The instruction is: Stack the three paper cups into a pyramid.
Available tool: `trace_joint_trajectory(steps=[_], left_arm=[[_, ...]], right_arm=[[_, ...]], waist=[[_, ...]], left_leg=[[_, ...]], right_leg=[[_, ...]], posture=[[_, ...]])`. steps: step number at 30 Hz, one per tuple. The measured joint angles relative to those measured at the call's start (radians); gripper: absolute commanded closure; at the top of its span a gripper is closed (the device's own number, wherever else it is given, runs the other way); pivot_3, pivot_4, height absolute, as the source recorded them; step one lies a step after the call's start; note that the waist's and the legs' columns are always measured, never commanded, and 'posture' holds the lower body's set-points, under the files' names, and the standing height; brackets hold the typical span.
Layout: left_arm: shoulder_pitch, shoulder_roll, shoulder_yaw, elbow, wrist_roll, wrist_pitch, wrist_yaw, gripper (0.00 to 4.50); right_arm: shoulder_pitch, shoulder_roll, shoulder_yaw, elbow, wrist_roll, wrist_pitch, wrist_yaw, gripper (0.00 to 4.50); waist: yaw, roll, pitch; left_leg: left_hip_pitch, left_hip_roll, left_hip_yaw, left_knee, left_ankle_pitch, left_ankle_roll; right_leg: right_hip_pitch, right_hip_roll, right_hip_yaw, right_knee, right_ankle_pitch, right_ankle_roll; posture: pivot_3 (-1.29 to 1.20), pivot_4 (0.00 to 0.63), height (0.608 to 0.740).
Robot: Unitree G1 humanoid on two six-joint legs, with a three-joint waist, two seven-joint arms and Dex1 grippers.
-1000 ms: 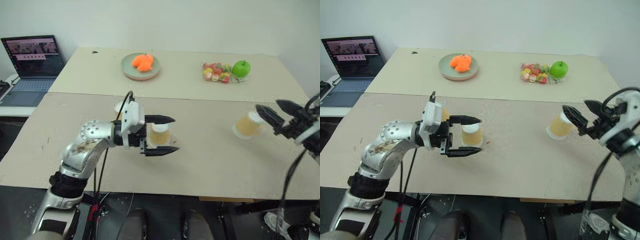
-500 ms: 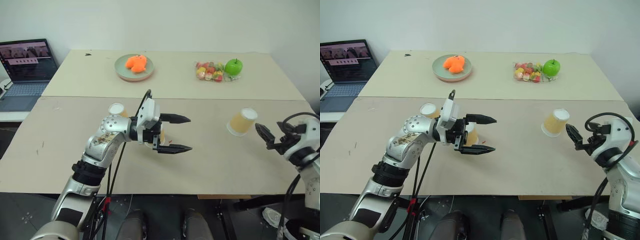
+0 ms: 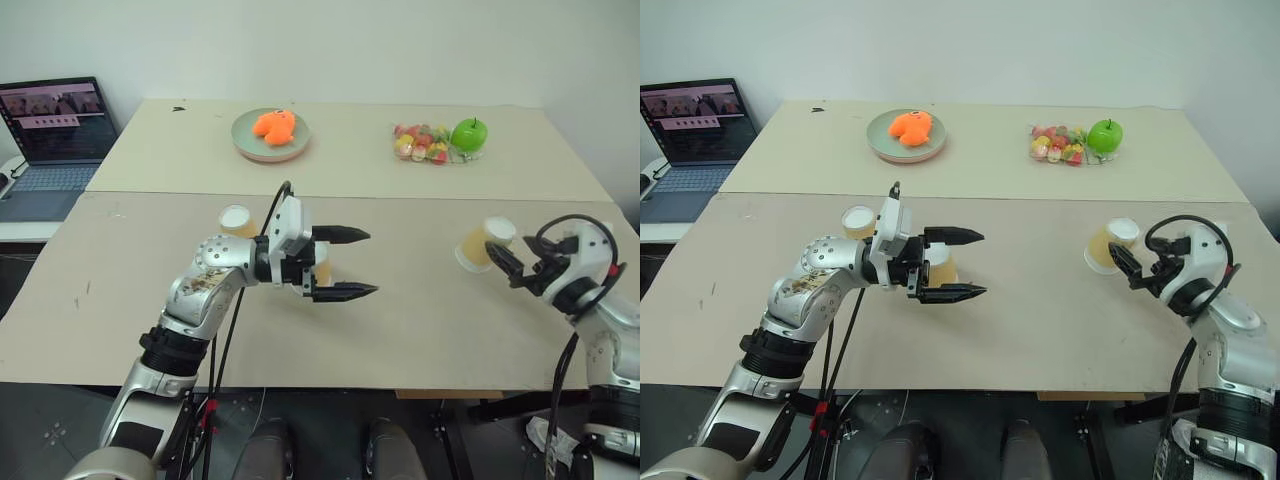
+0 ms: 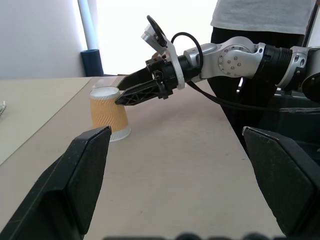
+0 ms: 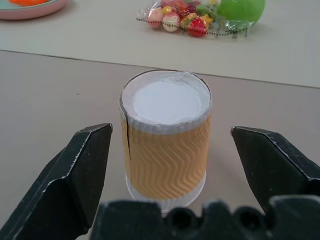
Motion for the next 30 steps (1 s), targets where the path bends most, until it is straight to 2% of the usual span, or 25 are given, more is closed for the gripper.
trace_joint_trajectory(steps=[9,15,16,24,27,30], left_arm=[[0.022,0.007,0.015,-0.035,0.000,0.007,0.032,0.00],[0.056,0.015,0.021,-0.083,0.000,0.023,0.080,0.00],[0.060,0.016,0.027,-0.090,-0.001,0.025,0.088,0.00],[0.129,0.062,0.134,-0.178,-0.039,0.097,0.181,0.00],[0.226,0.131,0.214,-0.236,-0.067,0.141,0.217,0.00],[0.288,0.174,0.273,-0.285,-0.076,0.170,0.246,0.00]], right_arm=[[-0.138,-0.001,0.062,0.181,-0.038,-0.065,0.029,0.05],[-0.147,-0.001,0.075,0.235,-0.043,-0.100,0.072,1.80],[-0.149,-0.001,0.076,0.237,-0.042,-0.101,0.079,1.86],[-0.249,0.025,0.103,0.263,-0.038,-0.099,0.079,1.87],[-0.293,0.051,0.134,0.236,0.001,-0.059,0.137,1.87],[-0.349,0.048,0.189,0.160,0.065,0.038,0.254,1.87]], waist=[[-0.001,0.000,0.000],[-0.001,0.000,0.000],[-0.002,0.000,0.000],[-0.017,0.000,0.000],[-0.027,0.000,0.000],[-0.021,0.001,0.001]], left_leg=[[-0.001,0.000,0.001,0.000,0.002,-0.004],[-0.001,0.000,0.001,0.000,0.002,-0.004],[-0.001,0.000,0.001,0.000,0.002,-0.004],[-0.001,0.001,0.003,0.000,0.003,-0.005],[-0.002,0.002,0.005,-0.001,0.004,-0.007],[-0.002,0.002,0.005,-0.001,0.003,-0.005]], right_leg=[[-0.001,0.000,0.001,-0.001,0.000,0.000],[-0.001,0.000,0.001,0.000,0.000,0.000],[-0.001,0.000,0.001,0.000,0.000,0.000],[-0.005,0.000,0.004,0.002,0.000,0.000],[-0.008,0.000,0.007,0.004,0.000,0.000],[-0.008,0.000,0.007,0.005,0.000,0.000]], posture=[[0.00,0.150,0.673],[0.00,0.150,0.673],[0.00,0.150,0.673],[0.00,0.150,0.673],[0.00,0.150,0.673],[0.00,0.150,0.673]])
